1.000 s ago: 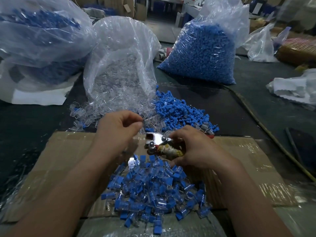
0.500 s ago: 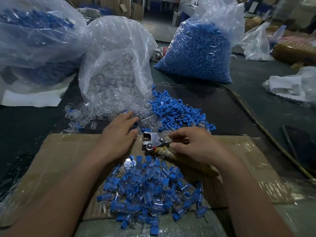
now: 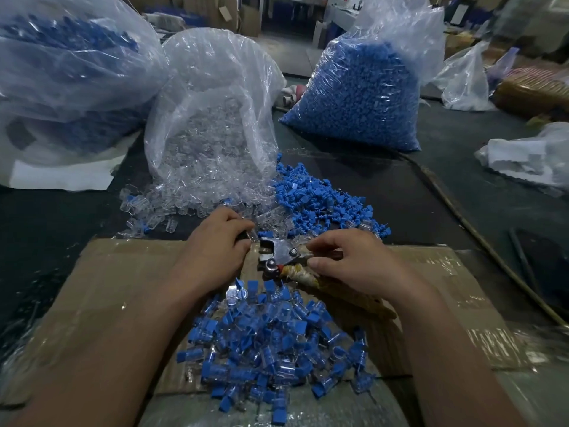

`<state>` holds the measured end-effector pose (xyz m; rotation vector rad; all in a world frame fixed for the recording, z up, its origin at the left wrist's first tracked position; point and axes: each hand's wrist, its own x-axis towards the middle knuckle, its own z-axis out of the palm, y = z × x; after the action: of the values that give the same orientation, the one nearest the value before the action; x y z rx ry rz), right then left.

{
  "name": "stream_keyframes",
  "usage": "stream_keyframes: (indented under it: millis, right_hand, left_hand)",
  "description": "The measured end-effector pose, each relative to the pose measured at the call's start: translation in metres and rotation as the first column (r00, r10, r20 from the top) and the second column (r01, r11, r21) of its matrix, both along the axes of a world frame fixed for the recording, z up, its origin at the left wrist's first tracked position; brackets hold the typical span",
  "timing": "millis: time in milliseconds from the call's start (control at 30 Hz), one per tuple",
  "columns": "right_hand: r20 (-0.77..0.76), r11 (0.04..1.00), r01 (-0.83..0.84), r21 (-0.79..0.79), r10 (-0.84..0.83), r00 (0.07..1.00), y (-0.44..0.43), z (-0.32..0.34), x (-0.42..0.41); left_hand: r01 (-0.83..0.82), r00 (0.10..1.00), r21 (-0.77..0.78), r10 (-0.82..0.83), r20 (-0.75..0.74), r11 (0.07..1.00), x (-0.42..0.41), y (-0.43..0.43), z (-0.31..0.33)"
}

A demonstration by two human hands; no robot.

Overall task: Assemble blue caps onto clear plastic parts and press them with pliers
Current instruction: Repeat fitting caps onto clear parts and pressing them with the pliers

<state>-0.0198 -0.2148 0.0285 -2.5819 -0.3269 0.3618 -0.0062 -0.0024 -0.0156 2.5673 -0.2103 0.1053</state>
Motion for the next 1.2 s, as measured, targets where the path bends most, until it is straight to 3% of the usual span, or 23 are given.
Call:
stream_keyframes:
  millis: [200, 400, 767, 833, 900, 967, 1067, 1200]
  right_hand:
    - [0.017, 1.000, -0.001, -0.007, 0.001, 1.000, -0.001, -0.001, 0.000]
    - [0.019, 1.000, -0.007, -0.005, 0.008, 1.000, 0.000, -0.001, 0.000]
    - [0.030, 1.000, -0.020, 0.012, 0.019, 0.999, 0.000, -0.002, 0.001]
    - [0.076, 1.000, -0.020, 0.016, 0.019, 0.997, 0.000, -0.001, 0.000]
    - [0.200, 0.997, 0.004, 0.073, -0.019, 0.980, 0.002, 0.001, 0.000]
    - [0.270, 0.970, 0.025, 0.243, -0.092, 0.958, 0.006, 0.004, -0.002]
    - [0.196, 0.886, 0.021, 0.464, -0.125, 0.973, 0.017, 0.008, -0.008]
    - [0.139, 0.845, -0.026, 0.535, -0.057, 0.989, 0.033, 0.006, -0.015]
  left_hand:
    - [0.071, 0.997, 0.009, -0.072, 0.029, 0.997, -0.002, 0.000, 0.004]
    - [0.016, 0.998, -0.082, -0.010, 0.069, 0.997, -0.006, -0.003, 0.008]
    - [-0.023, 0.996, -0.091, 0.031, 0.089, 0.996, -0.008, 0.000, 0.012]
    - [-0.055, 0.991, -0.186, 0.076, 0.107, 0.981, -0.012, 0.000, 0.016]
    - [-0.058, 0.988, -0.362, 0.106, 0.114, 0.930, -0.018, -0.003, 0.022]
    - [0.009, 0.983, -0.462, 0.077, 0.168, 0.887, -0.025, -0.007, 0.028]
    - [0.117, 0.971, -0.488, 0.004, 0.241, 0.865, -0.034, -0.014, 0.033]
    - [0.215, 0.955, -0.451, -0.090, 0.282, 0.867, -0.039, -0.022, 0.034]
